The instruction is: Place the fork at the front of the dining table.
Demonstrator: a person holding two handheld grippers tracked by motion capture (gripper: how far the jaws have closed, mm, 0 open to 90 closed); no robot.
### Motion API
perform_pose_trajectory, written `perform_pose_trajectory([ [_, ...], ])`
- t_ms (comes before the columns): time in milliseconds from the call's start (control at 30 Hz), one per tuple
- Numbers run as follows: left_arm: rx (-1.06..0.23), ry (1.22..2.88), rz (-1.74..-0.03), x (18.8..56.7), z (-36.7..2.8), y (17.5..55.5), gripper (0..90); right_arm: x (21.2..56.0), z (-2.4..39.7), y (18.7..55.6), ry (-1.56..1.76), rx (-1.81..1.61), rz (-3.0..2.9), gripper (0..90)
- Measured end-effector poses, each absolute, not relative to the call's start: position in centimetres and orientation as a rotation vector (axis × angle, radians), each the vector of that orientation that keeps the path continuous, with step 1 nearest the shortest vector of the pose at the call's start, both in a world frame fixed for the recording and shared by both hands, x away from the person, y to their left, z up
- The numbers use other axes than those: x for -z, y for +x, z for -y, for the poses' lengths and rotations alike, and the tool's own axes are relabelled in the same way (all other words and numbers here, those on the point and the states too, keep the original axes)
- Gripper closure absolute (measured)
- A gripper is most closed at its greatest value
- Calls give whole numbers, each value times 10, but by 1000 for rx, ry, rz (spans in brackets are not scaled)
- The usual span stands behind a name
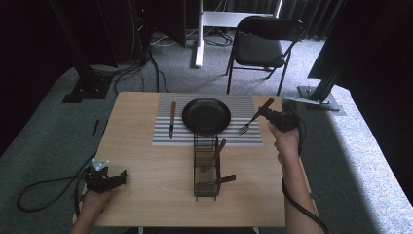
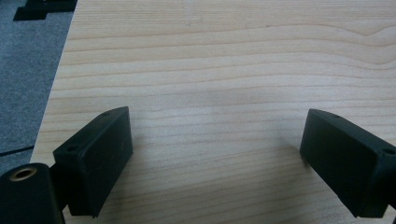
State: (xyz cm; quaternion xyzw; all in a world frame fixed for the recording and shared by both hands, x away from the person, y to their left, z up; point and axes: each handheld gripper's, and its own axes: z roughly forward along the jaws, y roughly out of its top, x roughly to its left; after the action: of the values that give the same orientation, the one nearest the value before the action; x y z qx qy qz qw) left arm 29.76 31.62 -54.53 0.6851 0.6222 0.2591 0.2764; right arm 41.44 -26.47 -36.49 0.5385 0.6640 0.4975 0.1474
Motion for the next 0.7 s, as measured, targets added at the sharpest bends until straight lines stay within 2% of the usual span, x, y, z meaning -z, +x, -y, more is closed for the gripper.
perform_pose_trajectory([
  [367, -696, 1840, -1671, 545, -316, 298, 92, 406, 260, 438, 1625, -1225, -1966, 809],
  [700, -696, 1841, -1671, 545, -316, 298, 92, 419, 245, 459, 1637, -1068, -2018, 809],
])
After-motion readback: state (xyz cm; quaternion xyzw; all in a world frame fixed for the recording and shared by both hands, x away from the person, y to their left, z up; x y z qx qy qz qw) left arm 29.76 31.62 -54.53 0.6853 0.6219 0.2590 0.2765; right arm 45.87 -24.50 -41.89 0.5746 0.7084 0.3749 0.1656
